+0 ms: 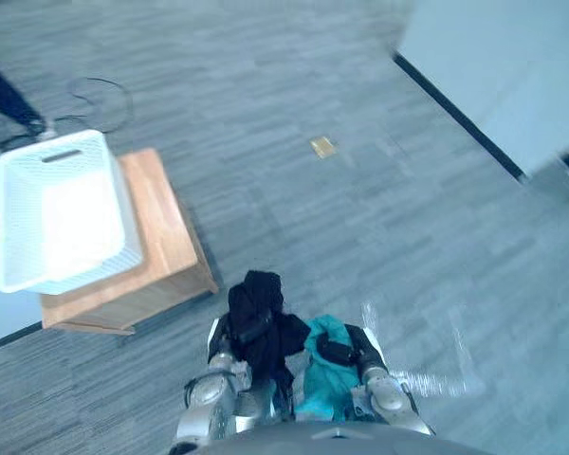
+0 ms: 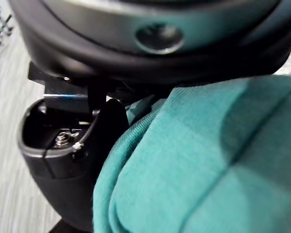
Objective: Tidy up the quilt and then pick up the clothes from the bed and put them into the laundry hamper
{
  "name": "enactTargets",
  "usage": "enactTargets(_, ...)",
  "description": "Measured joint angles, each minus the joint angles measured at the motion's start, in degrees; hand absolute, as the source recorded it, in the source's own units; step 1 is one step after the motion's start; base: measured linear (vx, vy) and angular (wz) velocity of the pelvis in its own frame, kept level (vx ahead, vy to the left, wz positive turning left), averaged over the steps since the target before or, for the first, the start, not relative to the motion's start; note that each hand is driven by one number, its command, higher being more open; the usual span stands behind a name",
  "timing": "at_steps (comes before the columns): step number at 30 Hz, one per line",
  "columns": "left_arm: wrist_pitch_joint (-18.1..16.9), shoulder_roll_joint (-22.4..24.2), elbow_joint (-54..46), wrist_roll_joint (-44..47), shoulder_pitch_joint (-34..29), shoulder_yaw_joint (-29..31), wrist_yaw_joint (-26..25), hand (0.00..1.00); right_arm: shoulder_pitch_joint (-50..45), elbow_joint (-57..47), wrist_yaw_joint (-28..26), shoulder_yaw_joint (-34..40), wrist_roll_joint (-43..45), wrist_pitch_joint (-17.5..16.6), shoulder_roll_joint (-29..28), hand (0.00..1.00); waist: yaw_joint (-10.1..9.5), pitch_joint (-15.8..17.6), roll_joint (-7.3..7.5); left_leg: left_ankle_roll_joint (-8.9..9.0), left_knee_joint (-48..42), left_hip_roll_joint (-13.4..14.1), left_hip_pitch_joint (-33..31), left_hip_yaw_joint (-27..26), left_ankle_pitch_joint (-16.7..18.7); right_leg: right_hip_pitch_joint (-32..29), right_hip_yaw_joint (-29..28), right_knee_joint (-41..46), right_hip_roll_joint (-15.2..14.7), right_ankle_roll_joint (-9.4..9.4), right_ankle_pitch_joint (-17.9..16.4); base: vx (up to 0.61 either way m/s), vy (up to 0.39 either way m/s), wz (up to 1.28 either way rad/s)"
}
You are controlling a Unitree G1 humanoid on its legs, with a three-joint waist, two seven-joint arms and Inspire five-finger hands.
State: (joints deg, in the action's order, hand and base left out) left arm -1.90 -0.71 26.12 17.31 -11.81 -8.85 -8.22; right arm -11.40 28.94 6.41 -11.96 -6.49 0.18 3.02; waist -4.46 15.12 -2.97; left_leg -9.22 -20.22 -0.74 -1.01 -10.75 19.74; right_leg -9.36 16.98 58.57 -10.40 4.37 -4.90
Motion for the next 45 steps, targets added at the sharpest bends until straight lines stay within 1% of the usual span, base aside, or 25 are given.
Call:
enactTargets(1, 0.0, -0.4, -0.2, 0.0, 0.1, -0.8, 0.0, 0.00, -0.2, -0.7, -0.1, 0.1, 0.0, -0.4, 0.1, 0.00, 0.39, 0.1, -0.15, 0.27, 1.3, -0.3, 2.1, 4.0, 0.0, -2.9, 0.0, -3.0, -0.8, 0.05, -1.8, 0.88, -0.192, 2.76)
enactTargets(3, -0.3, -0.8, -2.8, -0.1, 0.4, -4.6, 0.1, 0.00, 1.2, -1.9, 0.1, 0.3, 0.1, -0.7, 1.5, 0.00, 1.27, 0.6, -1.22, 5.68, 3.1, 1.3, 7.4, 17.2, 2.5, -8.5, -1.9, -24.3, -1.0, 0.51, -3.9, 1.02, -0.476, 3.06)
enactTargets(4, -0.4, -0.8, -3.6, 0.0, 0.7, -5.9, 0.2, 0.00, 2.2, -2.4, 0.1, 0.3, 0.1, -0.8, 1.8, 0.00, 1.13, 0.5, -1.12, 8.95, 4.1, 2.6, 9.8, 21.9, 4.3, -9.8, -5.6, -40.8, -1.1, 2.67, -0.5, 0.90, -0.586, 2.36)
enactTargets(5, -0.4, -0.8, -4.0, 0.0, 0.5, -5.9, 0.2, 0.00, 2.1, -2.5, 0.1, 0.2, 0.1, -0.7, 1.7, 0.00, 0.92, 0.4, -0.86, 10.23, 4.5, 3.1, 11.0, 23.0, 5.1, -10.2, -7.0, -45.9, -1.2, 2.92, 1.8, 0.81, -0.648, 1.85)
enactTargets(6, -0.4, -0.8, -4.3, 0.0, -0.2, -6.0, 0.2, 0.00, 2.2, -2.8, 0.1, -0.1, 0.1, -0.8, 1.5, 0.00, 0.95, 0.3, -0.95, 12.88, 4.4, 4.6, 13.7, 25.7, 6.8, -9.8, -9.7, -49.1, -0.7, 2.70, 12.8, 0.77, -0.620, 1.11)
enactTargets(7, 0.1, 1.1, -3.4, 0.1, -0.1, -5.9, 0.1, 0.00, 3.4, -2.6, -0.3, 0.0, 0.0, -0.5, 2.9, 0.00, -0.03, 0.2, -4.69, 13.22, 3.3, 9.1, 14.6, 27.2, 6.6, -9.5, -7.8, -44.3, 2.4, 2.04, 12.9, 0.75, -0.580, 0.83)
enactTargets(10, -0.4, 1.5, -4.6, 0.0, -1.4, -5.1, 2.5, 0.00, 6.8, -2.9, -3.1, 4.7, 0.3, -0.4, 7.0, 0.00, -0.68, -0.3, -4.93, 12.87, 0.2, 9.8, 15.2, 28.7, -2.8, -10.9, -7.1, -31.2, 2.6, -0.12, 2.0, 0.67, -0.504, 0.38)
enactTargets(12, -0.7, 3.7, -5.5, 0.2, -2.8, -1.5, 3.3, 0.00, 7.6, -6.5, -2.8, 5.4, 2.6, 0.8, 10.2, 0.00, -0.08, -0.3, -5.05, 14.08, -12.5, 9.9, 10.4, 28.2, -9.8, -6.3, -4.3, -32.9, 3.9, -1.39, -0.6, 0.57, -0.376, 0.29)
enactTargets(13, -0.9, 3.5, -6.2, 0.4, -3.5, 0.4, 2.9, 0.00, 6.4, -11.9, -1.5, 4.7, 2.5, 0.8, 10.0, 0.00, -0.55, 0.1, -4.53, 16.48, -23.5, 10.7, 5.1, 25.9, -18.6, -1.4, -3.5, -38.5, 5.7, -1.89, -0.9, 0.53, -0.255, -0.01)
enactTargets(16, -0.9, 2.9, -6.6, 0.7, -3.7, 2.1, 2.1, 0.00, 3.8, -18.4, -0.9, -1.1, 2.5, -1.2, 8.4, 0.00, -1.64, 1.2, -2.76, 12.73, -47.1, 16.9, -10.0, 12.9, -10.6, 11.5, -0.9, -49.4, 9.2, -2.39, -0.5, 0.48, -0.177, 0.23)
enactTargets(18, -0.9, 3.2, -7.9, 0.7, -3.7, 1.5, 2.3, 0.00, 4.0, -18.1, -1.1, -2.4, 2.5, -1.2, 5.8, 0.00, -3.26, 1.4, -1.51, 11.96, -46.4, 17.9, -17.2, 3.5, -5.8, 16.3, 1.0, -53.4, 8.6, -2.08, -0.7, 0.42, -0.076, 0.38)
enactTargets(20, -0.9, 3.5, -11.3, 0.7, -4.5, 0.5, 3.1, 0.00, 5.3, -15.9, -1.9, -3.5, 2.5, -1.1, 3.5, 0.00, -3.83, 1.4, -2.36, 11.05, -29.8, 18.5, -22.7, -10.8, -4.9, 20.3, 5.0, -55.1, 8.0, 1.35, -3.3, 0.41, 0.043, 0.70)
enactTargets(21, -0.9, 3.4, -11.4, 0.7, -5.0, 0.4, 3.4, 0.00, 5.2, -15.1, -2.1, -3.6, 2.5, -1.0, 3.2, 0.00, -3.85, 1.1, -2.73, 8.39, -24.9, 18.2, -22.2, -16.8, -5.1, 21.7, 6.6, -54.6, 8.4, 2.63, -4.6, 0.58, 0.095, 1.65)
enactTargets(23, -0.9, 2.6, -12.5, 0.6, -2.6, 0.8, 3.6, 0.00, 5.8, -12.8, -2.0, -3.1, 2.4, -0.6, 1.9, 0.00, -2.85, -0.7, 1.45, 1.02, -15.5, 13.8, -17.7, -33.4, -1.6, 22.7, 15.8, -53.1, 4.7, 3.73, -7.1, 0.57, 0.060, 2.22)
enactTargets(24, -0.9, 3.2, -13.5, 0.6, -2.9, 1.2, 3.6, 0.00, 6.4, -12.7, -2.1, -3.1, 2.4, -0.6, 2.1, 0.00, -3.14, -0.7, 1.39, -1.14, -14.3, 13.0, -17.3, -33.8, -0.2, 23.5, 17.0, -52.2, 5.1, 3.76, -7.1, 0.53, 0.042, 1.83)
enactTargets(27, -0.5, 3.6, -14.0, 0.7, -4.5, 3.0, 3.3, 0.00, 8.9, -10.8, -2.0, -1.9, 2.3, -0.3, 1.7, 0.00, -2.42, -0.6, 1.47, -1.08, -7.9, 6.0, -11.8, -25.5, 0.0, 20.5, 19.9, -27.8, -1.9, 2.43, -5.9, 0.53, 0.091, 1.61)
enactTargets(29, -0.5, 2.3, -14.8, 0.6, -6.9, 3.0, 2.5, 0.00, 8.0, -13.5, -2.0, -1.4, 2.2, -0.3, 1.2, 0.00, -0.21, -1.0, 0.48, 0.62, -2.4, 3.8, -5.5, -17.5, -1.1, 12.5, 14.1, -5.9, -3.9, -0.66, -7.9, 0.51, -0.024, 1.82)
enactTargets(31, -0.5, 1.3, -16.0, 0.6, -8.3, 2.9, 2.3, 0.00, 6.8, -16.2, -2.0, -1.0, 2.2, -0.5, 0.6, 0.00, 0.25, -1.3, 0.08, 2.16, 1.0, 3.8, -2.0, -13.3, -2.0, 8.0, 12.5, -2.6, -3.9, -1.46, -8.6, 0.50, -0.116, 1.55)
enactTargets(33, -0.6, -0.1, -17.7, 0.6, -9.4, 2.0, 2.4, 0.00, 5.4, -20.4, -1.8, -0.3, 2.4, -1.0, 0.1, 0.00, 1.73, -1.5, 0.12, 3.69, 4.0, 3.9, 0.8, -6.0, -2.9, 2.4, 11.5, -6.6, -4.4, -4.25, -10.4, 0.51, -0.218, 1.70)
enactTargets(35, -0.6, -0.2, -17.8, 0.6, -8.7, 1.7, 2.4, 0.00, 5.3, -23.2, -1.8, 0.7, 2.4, -1.1, 0.1, 0.00, 2.61, -1.4, -0.07, 4.24, 5.0, 4.4, 1.7, 0.3, -3.3, -2.9, 2.6, -16.1, -1.3, -5.59, -11.1, 0.37, -0.276, 1.62)
enactTargets(37, -0.7, 0.2, -17.6, 0.6, -8.1, 1.7, 2.7, 0.00, 4.8, -27.3, -1.6, 1.7, 2.4, -1.1, 0.8, 0.00, 4.06, -1.5, -0.18, 6.73, 4.8, 5.9, 2.1, 7.8, -3.4, -8.0, -15.9, -30.9, 4.8, -3.85, -9.5, 0.54, -0.528, 2.05)
enactTargets(38, -1.1, -0.3, -18.0, 0.6, -9.0, 1.6, 3.2, 0.00, 3.1, -31.6, -1.1, 1.6, 2.5, -1.1, 0.8, 0.00, 4.23, -2.1, 1.58, 13.02, 3.8, 5.8, 3.3, 8.7, -1.1, -5.7, -22.0, -48.0, 4.2, -2.11, 5.3, 0.68, -0.638, 1.90)
enactTargets(39, -1.6, 1.6, -15.9, 0.6, -8.9, 2.4, 3.5, 0.00, 4.8, -33.7, -0.5, 1.3, 2.5, -1.4, 3.1, 0.00, 3.13, -2.8, -1.71, 15.04, 3.1, 9.7, 3.7, 9.0, 1.1, -4.2, -20.1, -47.8, 6.3, 3.15, 7.8, 0.47, -0.419, 1.22)
enactTargets(42, -1.7, 3.9, -15.7, 1.2, -10.5, 1.8, 3.7, 0.00, 9.9, -38.3, 1.7, -0.2, 2.4, -1.6, 3.6, 0.00, 1.99, -3.0, -2.06, 17.01, 8.9, 9.8, 4.6, 7.3, -2.2, -1.0, -18.1, -50.5, 7.4, 1.63, 7.7, 0.24, -0.265, 0.35)
enactTargets(45, -1.7, 4.1, -15.6, 4.7, -12.5, 2.0, 3.8, 0.00, 14.8, -39.6, 1.5, -5.3, 2.2, -3.8, 3.6, 0.00, 1.35, -4.2, -1.28, 15.84, 10.4, 10.4, 5.5, 6.8, -4.1, 2.4, -15.9, -53.9, 8.5, 0.79, 8.3, 0.11, -0.093, 0.29)
